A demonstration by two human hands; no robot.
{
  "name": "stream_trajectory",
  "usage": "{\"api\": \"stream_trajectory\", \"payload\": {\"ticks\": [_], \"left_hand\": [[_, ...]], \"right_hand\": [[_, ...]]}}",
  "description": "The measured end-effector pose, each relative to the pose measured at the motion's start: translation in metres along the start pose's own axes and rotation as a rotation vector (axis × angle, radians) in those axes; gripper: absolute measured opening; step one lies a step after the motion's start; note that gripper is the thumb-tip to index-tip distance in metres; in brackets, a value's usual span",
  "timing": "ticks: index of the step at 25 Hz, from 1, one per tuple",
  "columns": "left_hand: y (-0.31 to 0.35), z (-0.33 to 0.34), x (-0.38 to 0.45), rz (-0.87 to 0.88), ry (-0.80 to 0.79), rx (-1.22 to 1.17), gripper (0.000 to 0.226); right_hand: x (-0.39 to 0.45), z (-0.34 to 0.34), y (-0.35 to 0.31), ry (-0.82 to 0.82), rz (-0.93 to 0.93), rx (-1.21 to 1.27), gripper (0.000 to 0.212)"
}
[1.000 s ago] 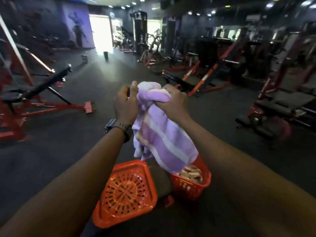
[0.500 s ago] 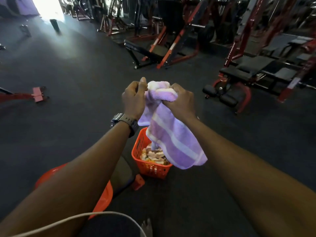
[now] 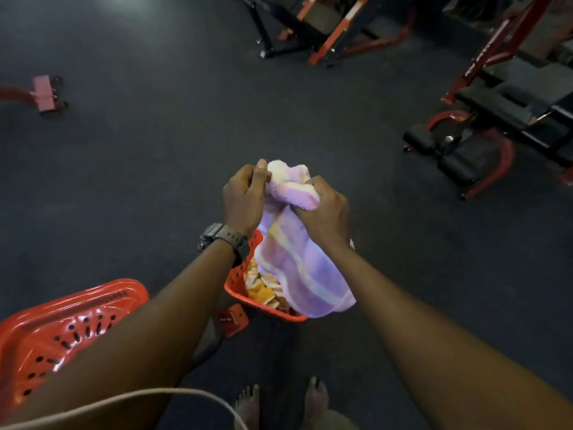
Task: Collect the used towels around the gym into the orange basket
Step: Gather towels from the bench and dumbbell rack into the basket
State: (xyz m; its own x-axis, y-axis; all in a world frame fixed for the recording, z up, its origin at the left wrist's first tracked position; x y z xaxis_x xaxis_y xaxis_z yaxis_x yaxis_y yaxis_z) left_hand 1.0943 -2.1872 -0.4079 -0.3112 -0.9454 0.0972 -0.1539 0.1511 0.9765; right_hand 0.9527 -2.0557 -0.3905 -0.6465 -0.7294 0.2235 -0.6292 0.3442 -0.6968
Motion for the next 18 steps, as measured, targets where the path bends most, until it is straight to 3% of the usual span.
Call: {"api": "stream_trajectory", "payload": {"ticks": [9, 12, 16, 18], "left_hand": [[-0.202, 0.072, 0.067, -0.243, 0.140, 0.060, 0.047], [-0.292, 0.095, 0.067, -0.321, 0.127, 0.084, 0.039], [-0.378, 0.108, 0.049, -0.387, 0.101, 0.131, 0.035], [-0.380, 0.109, 0.050, -0.387, 0.100, 0.118, 0.035]], "right_hand": [[0.063, 0.191, 0.170, -0.204, 0.046, 0.119, 0.034], [0.052, 0.258, 0.242, -0.290, 0.112, 0.111, 0.025], [0.016, 0.328, 0.329, -0.521, 0.150, -0.108, 0.067], [0.021, 0.332, 0.337, -0.492, 0.164, -0.102, 0.062]]}}
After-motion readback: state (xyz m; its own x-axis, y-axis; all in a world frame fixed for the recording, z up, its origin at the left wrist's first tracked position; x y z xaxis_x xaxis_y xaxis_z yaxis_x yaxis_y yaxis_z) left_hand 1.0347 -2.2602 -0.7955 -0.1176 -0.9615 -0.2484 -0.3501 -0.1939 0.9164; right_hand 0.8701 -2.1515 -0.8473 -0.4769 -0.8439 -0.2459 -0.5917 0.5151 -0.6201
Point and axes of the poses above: each hand's wrist, its own x-axis towards the middle knuckle, its own z-axis out of the palm, y = z × x, the point moved 9 cm from there along x, towards the middle knuckle, and after that the axes turned 1 degree about -z, right-handed, at the moved point
